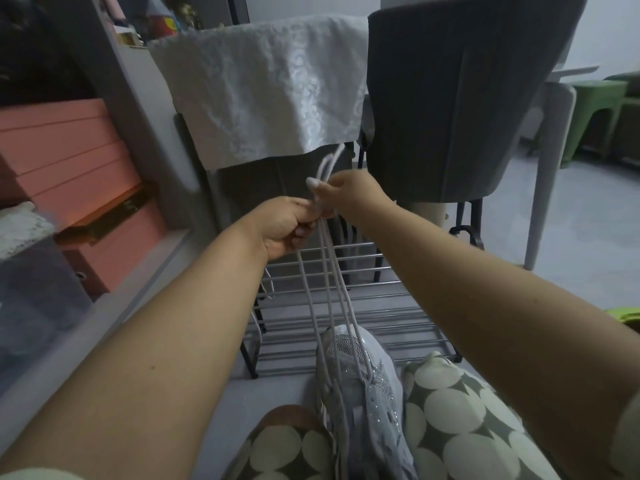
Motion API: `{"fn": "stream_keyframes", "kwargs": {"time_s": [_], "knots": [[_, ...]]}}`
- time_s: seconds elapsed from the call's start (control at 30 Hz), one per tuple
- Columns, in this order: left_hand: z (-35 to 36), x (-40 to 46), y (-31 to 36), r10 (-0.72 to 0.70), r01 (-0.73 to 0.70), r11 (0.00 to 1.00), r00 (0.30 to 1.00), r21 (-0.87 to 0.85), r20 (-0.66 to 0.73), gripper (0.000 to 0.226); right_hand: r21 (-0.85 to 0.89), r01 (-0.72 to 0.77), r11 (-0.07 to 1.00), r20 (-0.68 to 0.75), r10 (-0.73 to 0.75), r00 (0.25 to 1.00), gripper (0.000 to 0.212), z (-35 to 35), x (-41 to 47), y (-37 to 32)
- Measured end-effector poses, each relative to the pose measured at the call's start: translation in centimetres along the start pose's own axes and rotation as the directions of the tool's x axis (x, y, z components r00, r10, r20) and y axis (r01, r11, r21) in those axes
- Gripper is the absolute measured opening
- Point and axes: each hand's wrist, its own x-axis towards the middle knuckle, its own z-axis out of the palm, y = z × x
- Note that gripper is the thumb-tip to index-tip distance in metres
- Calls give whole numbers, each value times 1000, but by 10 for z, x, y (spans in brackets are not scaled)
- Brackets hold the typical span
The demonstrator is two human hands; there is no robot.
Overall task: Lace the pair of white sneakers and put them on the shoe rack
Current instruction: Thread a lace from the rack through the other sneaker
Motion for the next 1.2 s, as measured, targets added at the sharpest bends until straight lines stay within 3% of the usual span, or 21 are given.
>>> {"fn": "stream_keyframes", "kwargs": {"time_s": [0.2,0.4,0.5,0.63,0.8,1.0,1.1,1.2], "knots": [[5,-1,4,-17,17,1000,994,-1,-104,21,72,-110,991,99,103,990,25,24,-67,38],[7,1,7,-19,28,997,990,67,-137,20,-51,-69,996,-33,68,997,29,33,-91,61],[9,0,13,-12,24,993,995,119,-103,20,-135,-36,990,112,52,992,28,36,-100,64],[12,-1,19,3,9,984,998,177,-64,22,-27,-63,998,283,69,957,34,36,-105,63],[9,-1,15,-12,24,987,997,156,-80,21,55,-96,994,361,70,930,31,26,-106,64],[13,-8,8,-74,70,995,995,-71,-60,23,187,-92,978,221,50,974,33,28,-97,56],[14,-16,-3,-159,169,979,983,-115,95,43,207,-71,976,169,36,985,30,22,-85,46],[17,-21,-22,-244,264,955,958,-136,150,66,220,-50,974,117,24,993,26,13,-66,30]]}}
